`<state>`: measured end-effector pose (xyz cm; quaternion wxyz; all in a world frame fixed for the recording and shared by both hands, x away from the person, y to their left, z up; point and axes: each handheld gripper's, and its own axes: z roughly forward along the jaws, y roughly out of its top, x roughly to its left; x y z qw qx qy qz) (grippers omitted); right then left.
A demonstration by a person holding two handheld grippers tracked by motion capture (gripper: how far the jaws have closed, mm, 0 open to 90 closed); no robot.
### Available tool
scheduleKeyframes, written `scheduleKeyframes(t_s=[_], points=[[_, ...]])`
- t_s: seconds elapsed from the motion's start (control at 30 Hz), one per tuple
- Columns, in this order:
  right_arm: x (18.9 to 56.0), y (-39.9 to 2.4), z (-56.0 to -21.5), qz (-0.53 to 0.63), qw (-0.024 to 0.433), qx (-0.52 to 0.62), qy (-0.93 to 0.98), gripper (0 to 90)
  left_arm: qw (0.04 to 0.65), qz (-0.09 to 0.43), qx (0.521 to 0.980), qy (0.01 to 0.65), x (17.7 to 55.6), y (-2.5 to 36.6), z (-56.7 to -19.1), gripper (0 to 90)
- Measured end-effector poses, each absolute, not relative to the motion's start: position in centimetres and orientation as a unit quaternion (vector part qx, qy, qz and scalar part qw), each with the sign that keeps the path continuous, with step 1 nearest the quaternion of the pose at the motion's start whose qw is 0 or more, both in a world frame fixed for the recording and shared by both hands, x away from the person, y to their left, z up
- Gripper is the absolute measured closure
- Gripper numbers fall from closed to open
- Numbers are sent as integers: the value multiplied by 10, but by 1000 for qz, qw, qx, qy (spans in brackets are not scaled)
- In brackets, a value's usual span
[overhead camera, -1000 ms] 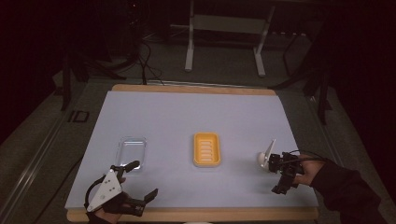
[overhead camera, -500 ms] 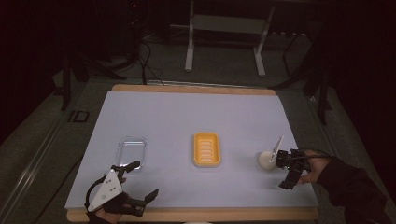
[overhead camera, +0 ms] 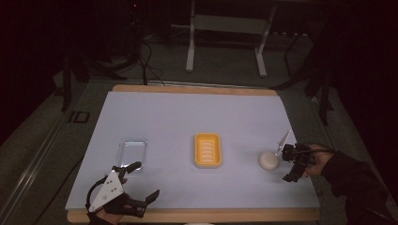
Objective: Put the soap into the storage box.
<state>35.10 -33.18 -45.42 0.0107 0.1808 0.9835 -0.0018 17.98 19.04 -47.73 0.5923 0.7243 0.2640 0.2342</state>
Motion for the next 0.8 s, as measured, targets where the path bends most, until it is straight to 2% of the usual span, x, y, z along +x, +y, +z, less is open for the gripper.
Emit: scheduleKeyframes(t_s=[0.8], points=[[378,-320,-477,37,17,150,988,138,591,232,727,261,180,190,-478,0]])
